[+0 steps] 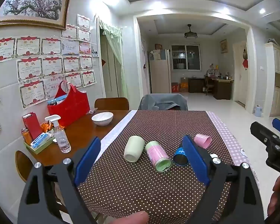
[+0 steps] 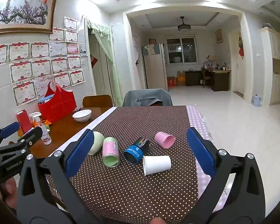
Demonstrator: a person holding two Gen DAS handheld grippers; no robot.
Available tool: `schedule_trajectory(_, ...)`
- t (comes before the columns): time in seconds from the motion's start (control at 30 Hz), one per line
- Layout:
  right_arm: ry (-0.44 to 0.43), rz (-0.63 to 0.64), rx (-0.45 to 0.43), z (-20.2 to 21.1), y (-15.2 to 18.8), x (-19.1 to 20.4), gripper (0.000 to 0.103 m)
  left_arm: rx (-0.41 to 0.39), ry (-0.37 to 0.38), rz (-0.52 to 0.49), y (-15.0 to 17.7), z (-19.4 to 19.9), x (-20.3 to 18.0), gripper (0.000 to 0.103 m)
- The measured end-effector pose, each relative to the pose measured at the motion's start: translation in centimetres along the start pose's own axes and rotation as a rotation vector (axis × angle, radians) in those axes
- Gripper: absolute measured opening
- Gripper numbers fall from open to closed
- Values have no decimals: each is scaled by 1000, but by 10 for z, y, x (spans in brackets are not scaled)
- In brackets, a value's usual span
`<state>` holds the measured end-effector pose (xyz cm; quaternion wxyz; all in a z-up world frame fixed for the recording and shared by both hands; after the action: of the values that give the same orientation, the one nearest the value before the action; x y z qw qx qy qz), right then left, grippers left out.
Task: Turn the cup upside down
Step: 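Move the left tool toward the pink cup lying on its side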
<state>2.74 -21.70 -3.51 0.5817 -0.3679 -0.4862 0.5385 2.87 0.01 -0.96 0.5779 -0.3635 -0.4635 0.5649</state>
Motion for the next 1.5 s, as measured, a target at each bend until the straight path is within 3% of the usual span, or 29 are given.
schedule_trajectory(0.97,4,-2,3,-5,2,-4,97,5,3,-6,2,-5,0,88)
schedule_trajectory(1.5,27,1,62,-30,11,-19,97,79,25,-48,5,-35,-22,88)
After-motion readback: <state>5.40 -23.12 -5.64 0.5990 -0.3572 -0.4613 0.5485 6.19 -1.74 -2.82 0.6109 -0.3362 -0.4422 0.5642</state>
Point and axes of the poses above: each gripper's, at about its wrist camera, not at the fingertips, and z roughly against the way its jaws point, x to its left, y to its underside, the point moved 3 cm from there along -z, roughly the way its jaws point, and after that the axes turned 6 degrees about -y, right-handed, at the moved point
